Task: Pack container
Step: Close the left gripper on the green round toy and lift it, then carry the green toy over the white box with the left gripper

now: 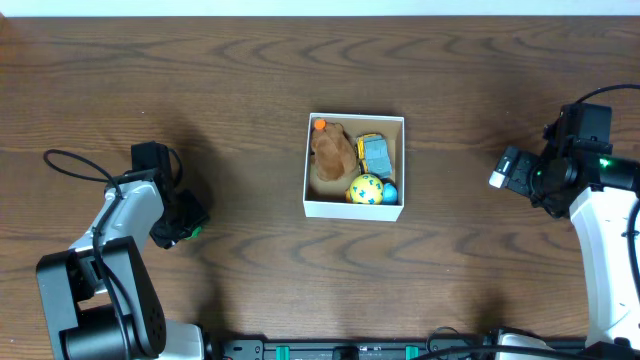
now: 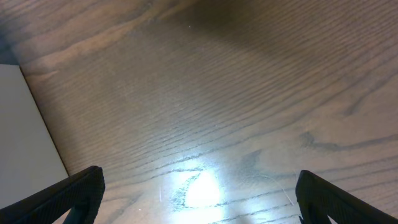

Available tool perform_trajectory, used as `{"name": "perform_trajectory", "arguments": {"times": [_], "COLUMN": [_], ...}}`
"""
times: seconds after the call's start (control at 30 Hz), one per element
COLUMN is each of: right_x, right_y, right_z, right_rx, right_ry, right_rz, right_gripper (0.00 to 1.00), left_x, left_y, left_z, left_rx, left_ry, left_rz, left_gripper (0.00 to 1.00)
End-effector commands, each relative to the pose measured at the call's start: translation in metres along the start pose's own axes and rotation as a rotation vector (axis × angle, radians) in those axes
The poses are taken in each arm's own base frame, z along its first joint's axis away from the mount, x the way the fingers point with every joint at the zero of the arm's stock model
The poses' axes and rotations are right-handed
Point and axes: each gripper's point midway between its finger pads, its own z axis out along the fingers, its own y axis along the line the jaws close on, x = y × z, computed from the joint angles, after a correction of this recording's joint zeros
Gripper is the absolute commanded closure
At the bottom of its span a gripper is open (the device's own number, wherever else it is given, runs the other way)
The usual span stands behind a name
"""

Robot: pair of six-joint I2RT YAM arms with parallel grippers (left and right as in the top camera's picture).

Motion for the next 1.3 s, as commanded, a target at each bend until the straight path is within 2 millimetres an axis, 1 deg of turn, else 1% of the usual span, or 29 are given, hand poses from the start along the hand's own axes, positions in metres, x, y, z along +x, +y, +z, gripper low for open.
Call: {"name": "perform_trajectory", "arguments": {"times": [0.0, 0.07, 0.13, 0.2, 0.3, 0.4, 0.53, 0.6, 0.63, 0.67, 0.7, 0.77, 0.83, 0.93, 0.97, 1.0, 1.03, 1.07, 1.2, 1.23, 1.27], "right_x": [0.002, 0.002, 0.002, 0.002, 0.002, 0.002, 0.002, 0.003, 0.003, 0.003, 0.003, 0.003, 0.003, 0.003, 0.003, 0.003, 0.003, 0.003, 0.003, 0.003, 0.003], "right_y": [0.000, 0.000, 0.000, 0.000, 0.000, 0.000, 0.000, -0.001, -0.001, -0.001, -0.001, -0.001, 0.000, 0.000, -0.001, -0.001, -0.001, -0.001, -0.001, -0.001, 0.000], "right_z": [0.002, 0.002, 0.002, 0.002, 0.002, 0.002, 0.002, 0.002, 0.002, 0.002, 0.002, 0.002, 0.002, 0.002, 0.002, 0.002, 0.002, 0.002, 0.002, 0.002, 0.002], "right_rx": [-0.001, -0.001, -0.001, -0.001, -0.001, 0.000, 0.000, 0.001, 0.001, 0.001, 0.001, 0.001, 0.000, 0.000, 0.001, 0.001, 0.001, 0.001, 0.001, 0.001, 0.000], "right_ry": [0.009, 0.009, 0.009, 0.009, 0.009, 0.010, 0.011, 0.013, 0.013, 0.013, 0.013, 0.013, 0.013, 0.013, 0.013, 0.013, 0.013, 0.013, 0.013, 0.013, 0.013], "right_rz": [-0.008, -0.008, -0.008, -0.011, -0.011, -0.011, -0.011, -0.011, -0.011, -0.011, -0.011, -0.011, -0.011, -0.011, -0.011, -0.011, -0.011, -0.011, -0.011, -0.011, -0.011], "right_gripper": [0.01, 0.01, 0.01, 0.01, 0.01, 0.01, 0.01, 0.01, 0.01, 0.01, 0.01, 0.01, 0.01, 0.01, 0.01, 0.01, 0.01, 0.01, 0.01, 0.01, 0.01], "left_x": [0.006, 0.003, 0.000, -0.004, -0.010, -0.016, -0.013, -0.005, 0.001, 0.006, 0.012, 0.026, 0.044, 0.070, 0.080, 0.084, 0.092, 0.095, 0.116, 0.119, 0.122], "left_y": [0.006, 0.005, 0.003, -0.005, -0.021, -0.039, -0.076, -0.102, -0.117, -0.129, -0.143, -0.173, -0.204, -0.235, -0.245, -0.249, -0.256, -0.259, -0.271, -0.272, -0.273], "left_z": [0.006, 0.004, 0.001, -0.005, -0.021, -0.044, -0.084, -0.109, -0.125, -0.136, -0.149, -0.169, -0.185, -0.192, -0.192, -0.190, -0.187, -0.184, -0.161, -0.158, -0.153], "left_rx": [-0.029, -0.026, -0.019, 0.015, 0.087, 0.121, 0.189, 0.242, 0.276, 0.303, 0.341, 0.420, 0.497, 0.564, 0.583, 0.588, 0.595, 0.595, 0.573, 0.569, 0.561], "left_ry": [0.015, 0.009, 0.003, 0.000, -0.027, -0.085, -0.179, -0.241, -0.279, -0.308, -0.340, -0.407, -0.472, -0.500, -0.499, -0.497, -0.487, -0.481, -0.422, -0.415, -0.402], "left_rz": [-0.004, -0.004, -0.005, -0.004, 0.010, 0.057, 0.183, 0.272, 0.322, 0.359, 0.403, 0.498, 0.629, 0.740, 0.772, 0.785, 0.810, 0.819, 0.880, 0.887, 0.897], "left_gripper": [0.50, 0.53, 0.58, 0.59, 0.63, 0.66, 0.68, 0.68, 0.68, 0.69, 0.72, 0.72, 0.72, 0.72, 0.72, 0.72, 0.72, 0.72, 0.71, 0.71, 0.66]}}
